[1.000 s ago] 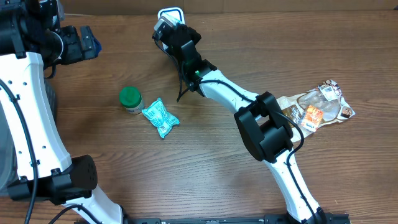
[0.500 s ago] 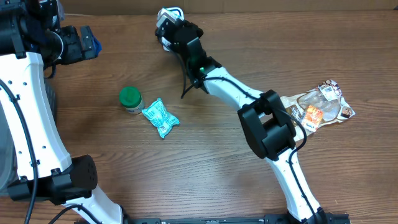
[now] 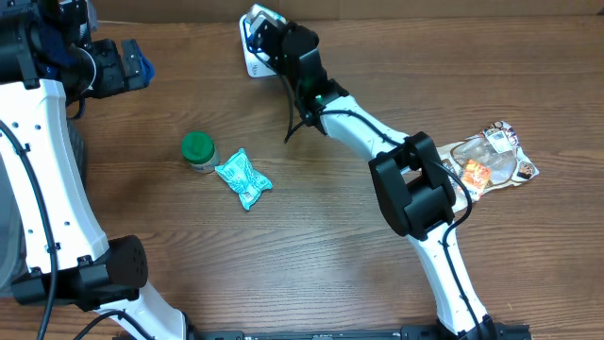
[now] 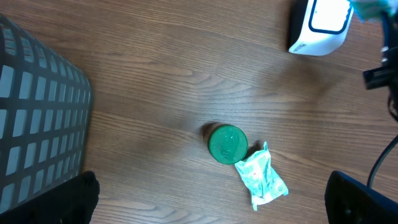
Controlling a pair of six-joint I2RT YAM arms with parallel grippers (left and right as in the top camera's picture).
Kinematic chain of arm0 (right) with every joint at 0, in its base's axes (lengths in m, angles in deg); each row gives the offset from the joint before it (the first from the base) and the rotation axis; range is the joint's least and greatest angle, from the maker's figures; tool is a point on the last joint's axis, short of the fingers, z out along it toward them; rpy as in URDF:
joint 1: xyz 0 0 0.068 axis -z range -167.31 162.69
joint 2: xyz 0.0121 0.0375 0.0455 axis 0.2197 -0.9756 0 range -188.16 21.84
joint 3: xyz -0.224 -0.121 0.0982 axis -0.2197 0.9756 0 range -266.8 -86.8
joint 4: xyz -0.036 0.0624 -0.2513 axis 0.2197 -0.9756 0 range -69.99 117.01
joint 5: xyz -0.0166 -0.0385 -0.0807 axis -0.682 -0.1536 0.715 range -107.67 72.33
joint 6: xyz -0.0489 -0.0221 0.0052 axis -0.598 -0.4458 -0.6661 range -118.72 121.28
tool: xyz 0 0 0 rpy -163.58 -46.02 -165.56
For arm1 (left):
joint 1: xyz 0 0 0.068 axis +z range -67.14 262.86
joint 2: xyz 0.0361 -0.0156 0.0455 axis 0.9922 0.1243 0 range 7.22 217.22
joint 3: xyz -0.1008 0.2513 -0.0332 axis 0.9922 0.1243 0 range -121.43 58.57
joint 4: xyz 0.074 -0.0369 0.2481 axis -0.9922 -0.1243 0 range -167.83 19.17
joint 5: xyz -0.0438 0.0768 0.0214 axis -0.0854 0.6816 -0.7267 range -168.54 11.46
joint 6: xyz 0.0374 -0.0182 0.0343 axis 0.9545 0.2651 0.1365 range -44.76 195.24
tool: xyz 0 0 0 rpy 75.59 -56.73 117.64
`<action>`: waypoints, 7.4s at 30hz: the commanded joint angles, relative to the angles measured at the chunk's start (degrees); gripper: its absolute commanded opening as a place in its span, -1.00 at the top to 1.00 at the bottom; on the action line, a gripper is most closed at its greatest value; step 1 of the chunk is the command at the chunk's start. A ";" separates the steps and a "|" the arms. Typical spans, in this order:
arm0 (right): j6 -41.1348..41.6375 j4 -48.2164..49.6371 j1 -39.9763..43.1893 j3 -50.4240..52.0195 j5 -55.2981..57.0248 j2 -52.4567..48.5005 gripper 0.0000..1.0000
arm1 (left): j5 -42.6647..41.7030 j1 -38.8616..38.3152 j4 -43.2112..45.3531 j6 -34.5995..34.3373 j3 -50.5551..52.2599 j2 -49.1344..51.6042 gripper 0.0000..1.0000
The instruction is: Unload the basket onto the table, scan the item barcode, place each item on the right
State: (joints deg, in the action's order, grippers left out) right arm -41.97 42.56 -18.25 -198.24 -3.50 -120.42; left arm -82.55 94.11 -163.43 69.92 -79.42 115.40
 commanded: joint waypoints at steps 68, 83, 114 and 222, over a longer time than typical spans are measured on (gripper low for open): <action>59.21 -74.31 51.21 41.92 -25.59 46.18 -0.31 | 0.37 -0.39 0.04 1.07 -0.07 -0.17 -0.99; 56.28 -89.72 42.53 21.05 -32.52 46.23 -0.34 | 0.37 -0.39 0.02 1.07 -0.07 -0.17 -0.99; 72.59 -58.10 -3.26 21.42 -37.42 26.93 -0.31 | 0.37 -0.39 0.04 1.07 -0.07 -0.17 -0.99; 54.16 -80.61 2.21 8.74 -35.21 22.01 0.92 | 0.37 -0.39 0.04 1.07 -0.07 -0.17 -0.99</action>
State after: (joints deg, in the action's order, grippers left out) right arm 11.78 -38.64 -12.72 -190.28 -38.71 -100.14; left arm -82.53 94.11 -163.45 69.90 -79.42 115.40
